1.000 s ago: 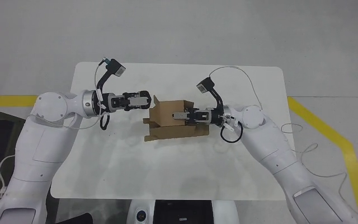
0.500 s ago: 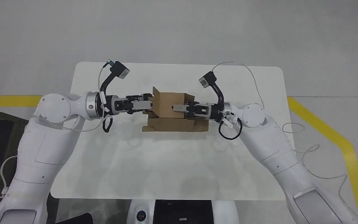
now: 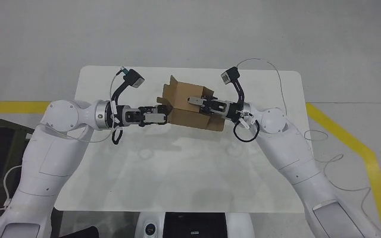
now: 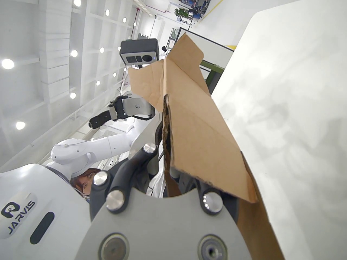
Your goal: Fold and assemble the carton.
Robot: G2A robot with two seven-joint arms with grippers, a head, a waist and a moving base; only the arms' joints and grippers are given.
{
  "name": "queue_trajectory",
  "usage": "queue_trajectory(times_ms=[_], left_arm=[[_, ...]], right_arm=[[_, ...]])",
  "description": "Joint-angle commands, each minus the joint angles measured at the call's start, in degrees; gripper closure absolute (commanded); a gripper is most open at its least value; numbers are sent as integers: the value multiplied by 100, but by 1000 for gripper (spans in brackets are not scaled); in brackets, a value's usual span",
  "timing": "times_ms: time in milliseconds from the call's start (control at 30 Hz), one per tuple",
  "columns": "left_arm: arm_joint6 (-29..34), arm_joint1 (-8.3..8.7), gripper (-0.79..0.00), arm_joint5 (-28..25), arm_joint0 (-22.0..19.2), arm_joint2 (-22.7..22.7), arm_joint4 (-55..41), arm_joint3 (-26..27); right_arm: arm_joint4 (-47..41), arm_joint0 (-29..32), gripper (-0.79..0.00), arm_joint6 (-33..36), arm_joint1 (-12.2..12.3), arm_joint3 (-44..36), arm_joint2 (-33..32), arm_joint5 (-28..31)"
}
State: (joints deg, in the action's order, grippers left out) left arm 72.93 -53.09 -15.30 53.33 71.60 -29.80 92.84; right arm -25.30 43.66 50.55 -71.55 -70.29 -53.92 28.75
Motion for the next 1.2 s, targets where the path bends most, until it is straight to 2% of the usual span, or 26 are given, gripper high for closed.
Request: queue_trajectory(times_ms=[0,667,1167], left_arm=[[16,-2,-785,10,2,-15,-16,25],[46,-55,-785,-13,-14,-280,-28,10],[54,-34,-785,-83,32,-140,31,-6]], right_arm=[[29,-1,0,-50,-9,-10,-7,-4],[93,103,0,-250,-120,-264,41,-53],[11,181,0,-97,-215,-232,178,-96]])
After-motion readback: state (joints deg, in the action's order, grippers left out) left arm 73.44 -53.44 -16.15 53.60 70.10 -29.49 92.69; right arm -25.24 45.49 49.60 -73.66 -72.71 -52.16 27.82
